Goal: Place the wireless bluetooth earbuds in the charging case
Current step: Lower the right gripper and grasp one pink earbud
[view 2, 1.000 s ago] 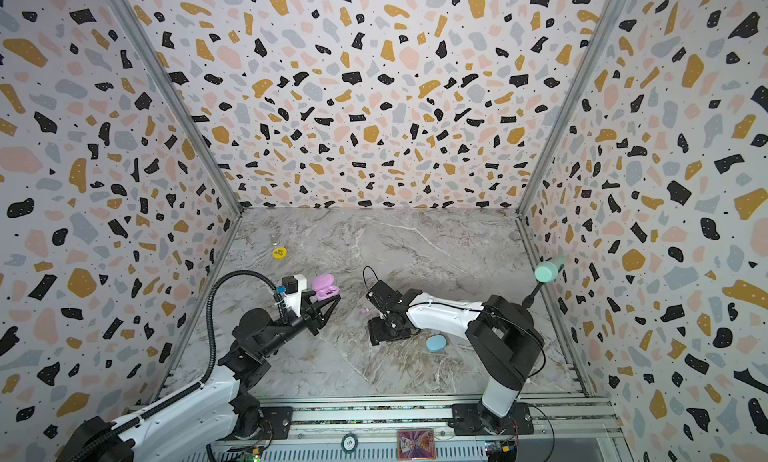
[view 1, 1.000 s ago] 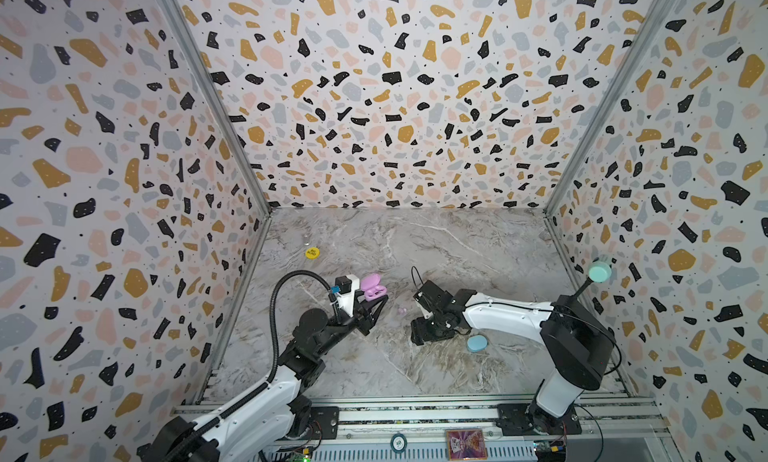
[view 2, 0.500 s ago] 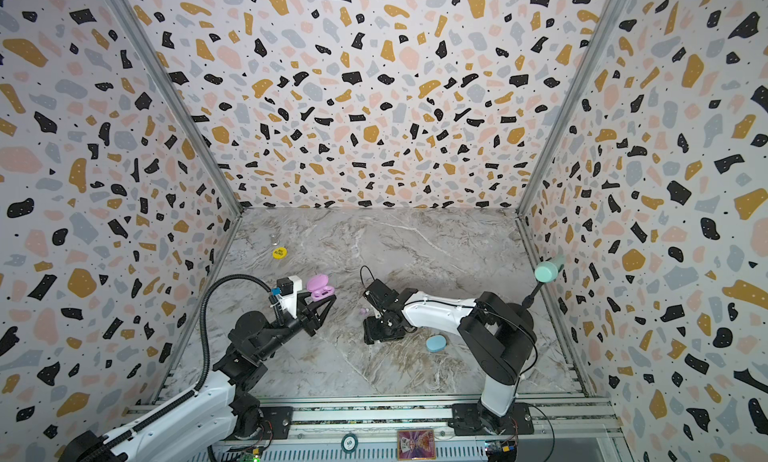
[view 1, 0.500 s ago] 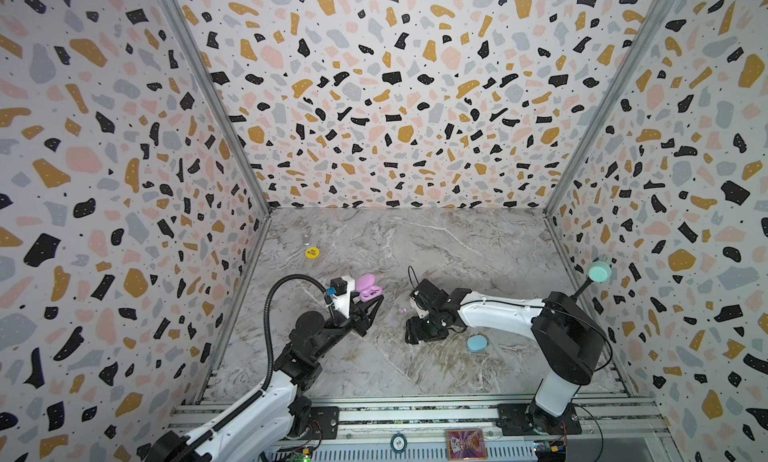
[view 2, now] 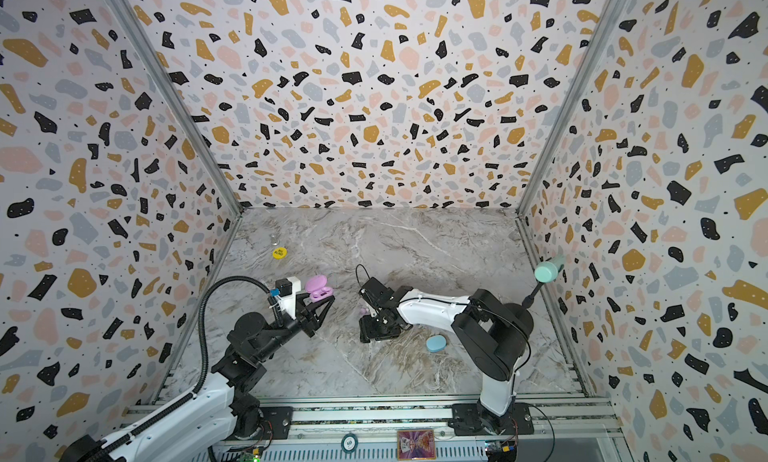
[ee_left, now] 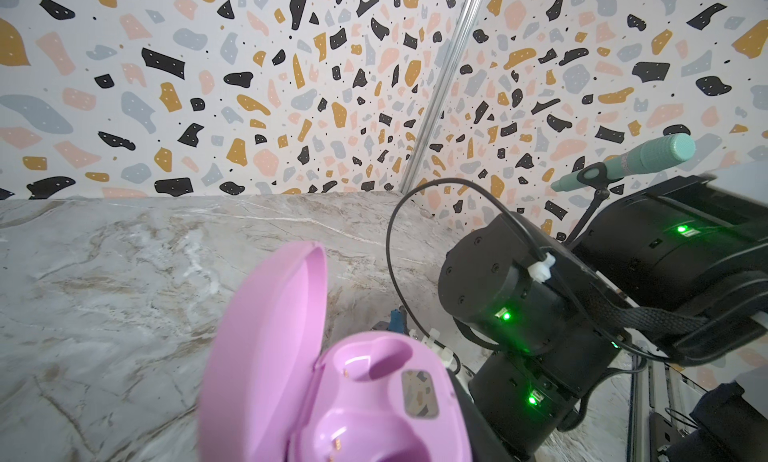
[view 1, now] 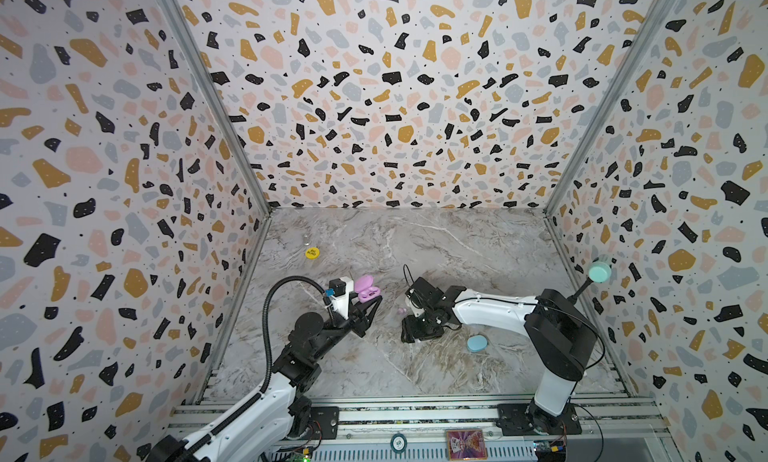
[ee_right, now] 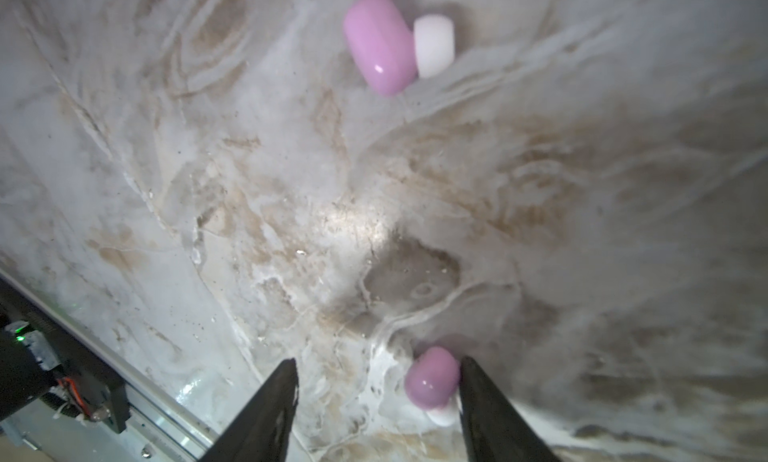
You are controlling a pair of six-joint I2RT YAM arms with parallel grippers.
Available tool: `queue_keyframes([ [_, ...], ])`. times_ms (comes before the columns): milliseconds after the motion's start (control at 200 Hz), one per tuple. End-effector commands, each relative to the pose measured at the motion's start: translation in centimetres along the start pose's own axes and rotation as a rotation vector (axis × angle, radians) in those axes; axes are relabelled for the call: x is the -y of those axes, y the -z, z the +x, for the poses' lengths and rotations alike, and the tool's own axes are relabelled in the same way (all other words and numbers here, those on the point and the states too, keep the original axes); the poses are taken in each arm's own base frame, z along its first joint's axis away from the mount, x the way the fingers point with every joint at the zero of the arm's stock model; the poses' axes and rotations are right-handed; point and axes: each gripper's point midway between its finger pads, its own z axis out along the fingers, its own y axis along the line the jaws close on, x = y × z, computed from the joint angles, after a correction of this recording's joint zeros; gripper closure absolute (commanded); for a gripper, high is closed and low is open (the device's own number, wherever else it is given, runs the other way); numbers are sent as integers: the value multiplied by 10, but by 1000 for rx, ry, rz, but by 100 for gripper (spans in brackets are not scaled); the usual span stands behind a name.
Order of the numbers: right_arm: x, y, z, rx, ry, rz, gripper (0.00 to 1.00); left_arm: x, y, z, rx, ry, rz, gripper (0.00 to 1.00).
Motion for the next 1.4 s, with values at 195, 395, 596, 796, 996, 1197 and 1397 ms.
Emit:
queue_keyframes([
  [195,7,8,-1,-8,30,121,52,1,4,-8,43,-22,2,64],
  [395,8,5,3,-23,15,137,58,1,5,-7,44,-23,2,64],
  [596,9,3,3,-22,5,141,61,1,5,-7,43,-22,3,64],
  [796,11,1,1,-20,9,163,66,1,6,-7,46,-23,3,64],
  [996,15,-1,1,-23,26,209,70,1,6,-6,46,-22,3,64],
  [1197,16,-4,4,-33,50,244,75,1,6,-7,47,-20,2,64],
  [1397,19,-5,8,-43,73,286,79,1,6,-7,48,-22,5,64],
])
